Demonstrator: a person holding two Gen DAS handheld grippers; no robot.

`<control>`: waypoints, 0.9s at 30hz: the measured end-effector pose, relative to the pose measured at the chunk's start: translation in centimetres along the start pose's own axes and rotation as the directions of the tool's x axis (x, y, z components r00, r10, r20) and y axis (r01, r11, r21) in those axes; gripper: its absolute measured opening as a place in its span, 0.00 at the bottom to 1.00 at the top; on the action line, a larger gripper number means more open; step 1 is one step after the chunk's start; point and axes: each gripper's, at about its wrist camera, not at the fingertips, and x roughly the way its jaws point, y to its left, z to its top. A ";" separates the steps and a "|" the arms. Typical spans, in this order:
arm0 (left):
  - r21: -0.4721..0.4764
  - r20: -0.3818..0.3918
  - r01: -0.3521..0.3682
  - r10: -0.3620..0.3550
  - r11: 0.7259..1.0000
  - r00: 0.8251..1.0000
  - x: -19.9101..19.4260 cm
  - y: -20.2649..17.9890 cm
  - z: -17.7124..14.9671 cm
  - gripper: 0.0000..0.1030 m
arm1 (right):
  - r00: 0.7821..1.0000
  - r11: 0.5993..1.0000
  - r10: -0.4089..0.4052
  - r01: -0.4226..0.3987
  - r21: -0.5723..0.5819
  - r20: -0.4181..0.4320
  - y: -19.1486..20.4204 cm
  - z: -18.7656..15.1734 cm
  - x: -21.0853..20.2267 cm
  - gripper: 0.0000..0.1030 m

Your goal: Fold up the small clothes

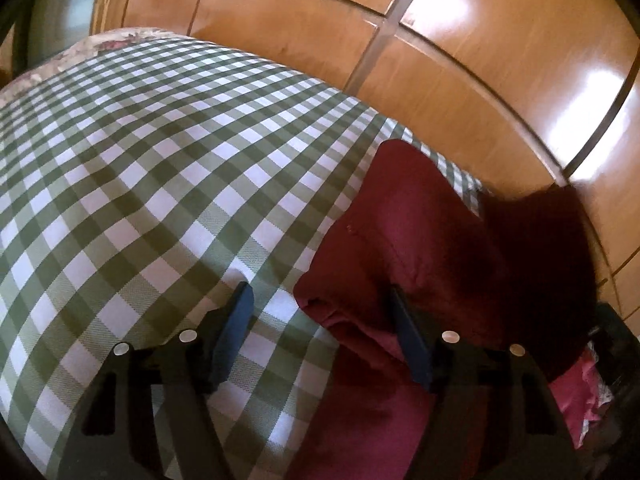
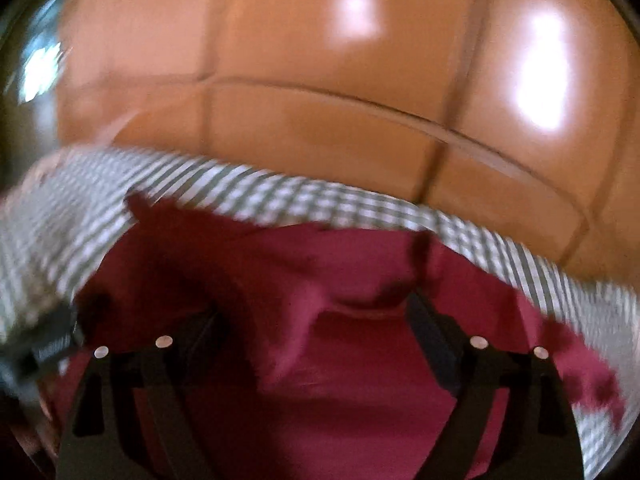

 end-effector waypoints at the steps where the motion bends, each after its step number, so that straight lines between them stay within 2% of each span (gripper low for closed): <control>1: 0.011 -0.002 -0.013 0.013 1.000 1.000 0.1 -0.2 0.0 0.65 | 1.000 0.998 -0.004 0.004 0.058 -0.006 -1.5 -0.1 0.0 0.89; 4: 0.022 -0.003 -0.027 0.027 0.999 1.000 0.2 -0.3 0.0 0.65 | 0.998 0.971 0.000 0.014 0.239 -0.058 -6.4 -1.4 0.6 0.90; 9: 0.017 0.001 -0.017 0.017 1.000 1.000 0.1 -0.1 0.0 0.65 | 0.984 0.906 0.069 0.008 0.423 -0.165 -12.4 -5.5 2.4 0.90; 11: 0.008 0.005 -0.003 0.003 1.000 1.000 0.0 0.0 0.0 0.65 | 0.983 0.886 0.100 -0.017 0.463 -0.156 -13.6 -6.8 1.8 0.90; 13: -0.003 0.015 0.018 -0.018 1.000 1.000 -0.3 0.2 -0.1 0.67 | 0.983 0.872 0.154 -0.088 0.481 -0.099 -14.0 -7.4 1.1 0.89; 14: -0.006 0.018 0.023 -0.023 1.000 1.000 -0.4 0.3 -0.1 0.67 | 0.980 0.868 0.186 -0.127 0.480 -0.077 -14.0 -7.3 0.9 0.81; 15: -0.007 0.020 0.027 -0.027 1.000 0.999 -0.5 0.3 0.0 0.67 | 0.973 0.865 0.224 -0.170 0.472 -0.059 -13.7 -7.4 0.8 0.67; 16: -0.009 0.027 0.034 -0.034 0.999 0.999 -0.7 0.3 -0.1 0.67 | 0.969 0.875 0.238 -0.184 0.447 -0.067 -13.2 -7.1 1.0 0.61; 17: -0.014 0.037 0.043 -0.042 0.999 0.998 -0.9 0.4 -0.1 0.67 | 0.968 0.892 0.236 -0.180 0.415 -0.086 -12.5 -6.8 1.2 0.49; 18: -0.018 0.049 0.055 -0.054 0.998 0.997 -1.2 0.4 -0.1 0.68 | 0.967 0.902 0.234 -0.179 0.392 -0.098 -12.0 -6.6 1.1 0.30; 20: -0.026 0.085 0.105 -0.103 0.994 0.991 -1.9 0.7 -0.2 0.76 | 0.961 0.921 0.244 -0.187 0.341 -0.133 -10.7 -6.1 2.0 0.09; 22: -0.021 0.114 0.145 -0.142 0.989 0.983 -2.4 0.8 -0.3 0.77 | 0.963 0.926 0.248 -0.205 0.317 -0.103 -10.2 -5.6 2.1 0.08; 23: -0.013 0.117 0.143 -0.141 0.990 0.983 -2.5 0.6 -0.3 0.77 | 0.968 0.931 0.241 -0.212 0.297 -0.066 -10.1 -5.2 1.7 0.08; 24: -0.005 0.110 0.130 -0.129 0.991 0.986 -2.3 0.4 -0.3 0.77 | 0.978 0.943 0.210 -0.199 0.265 -0.012 -9.9 -4.7 0.9 0.08; 25: 0.005 0.086 0.088 -0.088 0.996 0.992 -1.7 0.0 -0.2 0.77 | 0.984 0.952 0.180 -0.179 0.250 0.019 -9.9 -4.4 0.5 0.08; 27: 0.012 0.055 0.037 -0.037 0.999 0.998 -0.9 -0.3 -0.1 0.77 | 0.993 0.960 0.120 -0.121 0.252 0.020 -10.3 -4.5 0.9 0.08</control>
